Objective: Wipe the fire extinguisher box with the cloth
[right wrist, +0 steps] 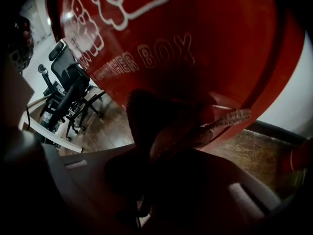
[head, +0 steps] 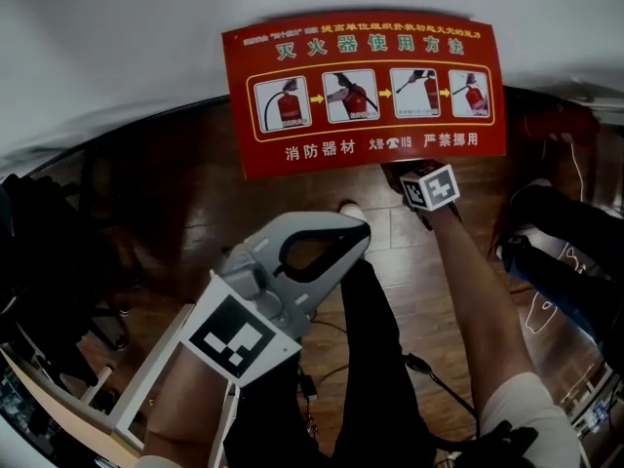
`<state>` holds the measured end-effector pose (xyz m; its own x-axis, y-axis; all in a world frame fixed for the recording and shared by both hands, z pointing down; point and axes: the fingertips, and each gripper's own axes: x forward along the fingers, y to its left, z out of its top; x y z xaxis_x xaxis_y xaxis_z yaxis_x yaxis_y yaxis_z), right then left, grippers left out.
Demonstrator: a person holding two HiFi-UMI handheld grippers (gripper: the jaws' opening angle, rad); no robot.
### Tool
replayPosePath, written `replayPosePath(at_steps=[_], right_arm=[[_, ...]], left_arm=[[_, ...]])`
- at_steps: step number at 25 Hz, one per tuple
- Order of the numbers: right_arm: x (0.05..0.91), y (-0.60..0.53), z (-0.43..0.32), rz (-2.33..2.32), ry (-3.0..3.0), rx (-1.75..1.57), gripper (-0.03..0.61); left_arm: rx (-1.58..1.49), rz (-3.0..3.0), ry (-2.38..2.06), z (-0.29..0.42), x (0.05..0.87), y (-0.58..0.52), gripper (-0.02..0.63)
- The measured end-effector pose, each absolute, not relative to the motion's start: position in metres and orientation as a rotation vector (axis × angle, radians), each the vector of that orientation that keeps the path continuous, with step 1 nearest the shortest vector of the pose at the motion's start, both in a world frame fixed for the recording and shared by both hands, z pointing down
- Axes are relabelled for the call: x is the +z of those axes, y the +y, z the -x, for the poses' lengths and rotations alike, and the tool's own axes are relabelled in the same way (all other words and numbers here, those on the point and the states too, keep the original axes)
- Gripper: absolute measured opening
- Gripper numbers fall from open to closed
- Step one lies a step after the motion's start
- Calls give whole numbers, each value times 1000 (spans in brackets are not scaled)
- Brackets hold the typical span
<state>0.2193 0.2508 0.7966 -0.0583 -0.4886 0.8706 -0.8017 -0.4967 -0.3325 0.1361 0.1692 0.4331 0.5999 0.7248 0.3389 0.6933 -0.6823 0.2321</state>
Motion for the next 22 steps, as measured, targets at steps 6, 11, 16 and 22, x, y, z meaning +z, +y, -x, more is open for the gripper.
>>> replayPosePath(at_steps=[6,11,16,22], right_arm=[[823,247,-219,-1910,-1369,1602,52],[779,244,-198,-1906,-1397,1538,52],[665,220,-164,-1918,-1518,1439,52],[556,194,-162,-2045,-1510,1291,52]], left_arm=[[604,-2741,1275,-131,444,172,0],[585,-2744,1280,-112,437,169,0],[565,-2764,1269,-85,409,157,0],[535,-2792,1259,-48,380,139,0]])
